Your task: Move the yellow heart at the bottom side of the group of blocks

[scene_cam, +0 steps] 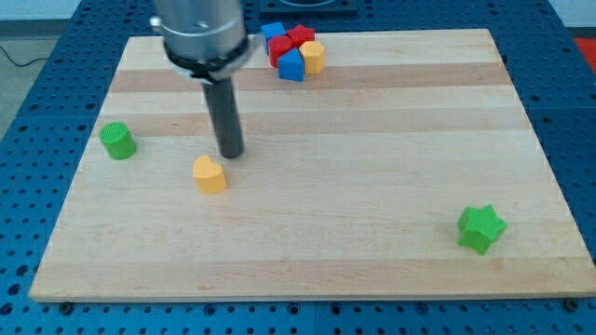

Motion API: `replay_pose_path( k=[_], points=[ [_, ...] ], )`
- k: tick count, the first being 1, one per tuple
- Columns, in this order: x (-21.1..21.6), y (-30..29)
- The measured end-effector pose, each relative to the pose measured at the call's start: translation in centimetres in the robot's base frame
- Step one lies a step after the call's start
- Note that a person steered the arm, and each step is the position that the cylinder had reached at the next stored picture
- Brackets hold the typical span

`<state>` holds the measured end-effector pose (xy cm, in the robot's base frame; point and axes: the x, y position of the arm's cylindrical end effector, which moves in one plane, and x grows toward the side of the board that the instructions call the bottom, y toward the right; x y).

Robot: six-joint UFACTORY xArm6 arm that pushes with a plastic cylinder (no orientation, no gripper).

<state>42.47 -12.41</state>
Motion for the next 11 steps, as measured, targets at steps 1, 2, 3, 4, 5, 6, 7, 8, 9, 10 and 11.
replay_pose_path(
  k=[1, 2, 3, 4, 5, 6, 7, 8, 9, 10, 11],
  points=[
    [0.0, -7.4],
    [4.5, -12.2],
    [6.3, -9.4],
    [4.5, -2.7],
    [4.0, 6.7],
    [4.8, 17.0],
    [4.4, 18.3],
    [3.4, 14.5],
    [4.2, 9.0],
    [7.4, 5.2],
    [10.2, 6.1]
  ],
)
